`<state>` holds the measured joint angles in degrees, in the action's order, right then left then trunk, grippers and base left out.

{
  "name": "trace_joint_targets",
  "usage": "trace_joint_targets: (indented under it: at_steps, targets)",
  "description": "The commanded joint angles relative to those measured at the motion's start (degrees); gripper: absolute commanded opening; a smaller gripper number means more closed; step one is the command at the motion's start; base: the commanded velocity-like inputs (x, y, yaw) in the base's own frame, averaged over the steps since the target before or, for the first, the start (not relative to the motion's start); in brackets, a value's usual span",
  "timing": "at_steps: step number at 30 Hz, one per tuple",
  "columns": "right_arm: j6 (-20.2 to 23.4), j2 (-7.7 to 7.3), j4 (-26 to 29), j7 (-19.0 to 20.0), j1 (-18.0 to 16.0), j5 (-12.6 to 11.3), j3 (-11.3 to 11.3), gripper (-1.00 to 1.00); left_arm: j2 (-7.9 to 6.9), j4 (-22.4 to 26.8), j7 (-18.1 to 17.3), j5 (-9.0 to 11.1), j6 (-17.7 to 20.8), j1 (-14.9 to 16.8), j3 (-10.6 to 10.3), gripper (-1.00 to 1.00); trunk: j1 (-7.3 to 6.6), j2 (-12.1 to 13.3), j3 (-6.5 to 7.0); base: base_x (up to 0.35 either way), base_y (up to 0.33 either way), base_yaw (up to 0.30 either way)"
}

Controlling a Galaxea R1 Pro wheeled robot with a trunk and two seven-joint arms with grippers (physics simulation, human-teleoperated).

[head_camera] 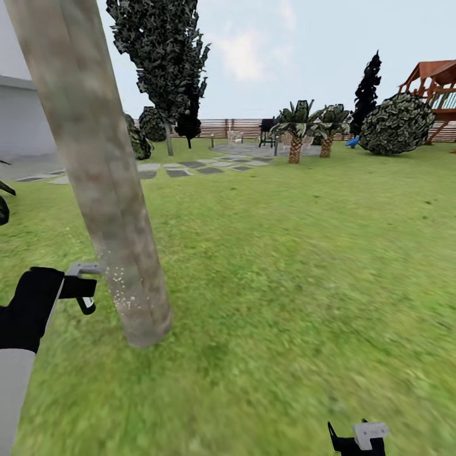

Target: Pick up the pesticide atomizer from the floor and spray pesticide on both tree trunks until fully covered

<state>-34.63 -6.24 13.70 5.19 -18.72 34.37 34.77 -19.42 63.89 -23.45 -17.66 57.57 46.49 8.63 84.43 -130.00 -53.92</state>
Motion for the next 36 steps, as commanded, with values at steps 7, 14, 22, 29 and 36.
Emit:
trace_joint_targets:
  at_steps: [7, 14, 22, 29, 36]
  targets:
    - [0.0, 0.00, 0.0, 0.0, 0.0, 0.0, 0.0, 1.00, 0.00, -0.1, 0.0, -0.1, 0.0, -0.1, 0.0, -1.00, 0.00, 0.0, 0.00, 0.176, -0.240, 0.004]
    - [0.0, 0.00, 0.0, 0.0, 0.0, 0.0, 0.0, 1.00, 0.00, -0.2, 0.0, -0.1, -0.1, -0.1, -0.1, -1.00, 0.00, 0.0, 0.00, 0.124, -0.252, 0.033]
    - [0.0, 0.00, 0.0, 0.0, 0.0, 0.0, 0.0, 1.00, -0.02, -0.3, 0.0, -0.1, 0.0, -0.1, 0.0, -1.00, 0.00, 0.0, 0.00, 0.080, -0.268, 0.239]
    - [0.0, 0.00, 0.0, 0.0, 0.0, 0.0, 0.0, 1.00, -0.08, -0.8, 0.1, -0.1, -0.1, -0.2, 0.0, -1.00, 0.00, 0.0, 0.00, 0.017, -0.274, 0.018]
    - [0.0, 0.00, 0.0, 0.0, 0.0, 0.0, 0.0, 1.00, -0.06, -2.0, 0.2, 0.0, -0.1, -0.9, 0.1, -1.00, 0.00, 0.0, 0.00, 0.172, -0.200, 0.005]
